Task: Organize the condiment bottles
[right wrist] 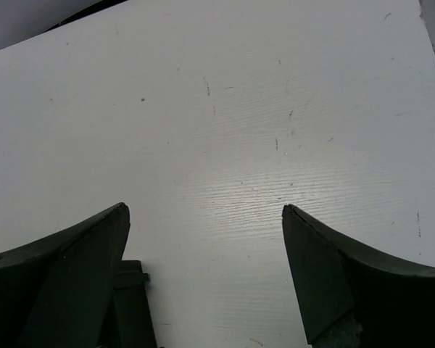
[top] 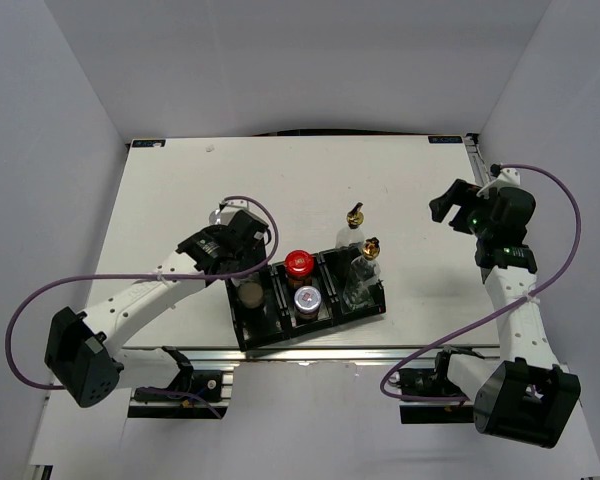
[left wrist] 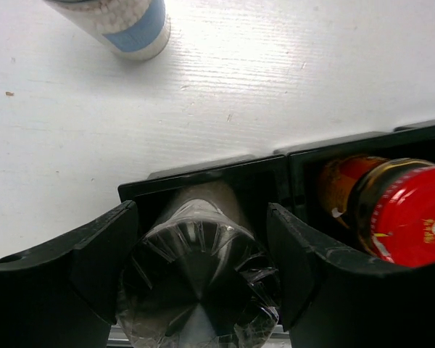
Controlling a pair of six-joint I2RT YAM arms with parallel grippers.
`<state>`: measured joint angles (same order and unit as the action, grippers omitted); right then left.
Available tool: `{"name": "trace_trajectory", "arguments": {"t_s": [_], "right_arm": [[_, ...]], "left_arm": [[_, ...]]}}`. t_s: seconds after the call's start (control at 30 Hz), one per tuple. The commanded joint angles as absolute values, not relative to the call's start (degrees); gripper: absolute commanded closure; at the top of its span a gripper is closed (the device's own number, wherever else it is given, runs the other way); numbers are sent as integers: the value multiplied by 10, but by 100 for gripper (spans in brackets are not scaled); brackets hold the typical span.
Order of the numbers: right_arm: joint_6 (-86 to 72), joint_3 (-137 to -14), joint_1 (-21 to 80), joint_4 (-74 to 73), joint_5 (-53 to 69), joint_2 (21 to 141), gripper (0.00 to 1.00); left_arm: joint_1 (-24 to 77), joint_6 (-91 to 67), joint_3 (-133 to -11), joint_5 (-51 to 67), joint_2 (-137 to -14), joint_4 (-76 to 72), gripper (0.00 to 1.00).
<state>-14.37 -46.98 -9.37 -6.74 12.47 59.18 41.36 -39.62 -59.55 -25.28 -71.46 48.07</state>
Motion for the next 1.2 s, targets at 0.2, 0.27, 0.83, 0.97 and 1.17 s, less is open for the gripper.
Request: {"name": "trace_trajectory", "arguments": {"t_s": [0.2, 0.27, 0.83, 0.97, 1.17], "right_arm": [[-127, -468, -96, -23, 178, 567, 11], [-127, -468, -96, -22, 178, 567, 11], [-120, -468, -96, -26, 194, 565, 11], [-115, -468, -96, -25, 210, 567, 11], [-114, -464, -96, -24, 200, 565, 11]], "left_arm": [[425, -393, -582, -281, -697, 466, 13], [425, -395, -581, -270, -680, 463, 4], [407, -430, -715, -411, -762, 522, 2], [365, -409, -704, -397, -781, 460, 2], [308, -410, -688, -374, -799, 429, 2]]}}
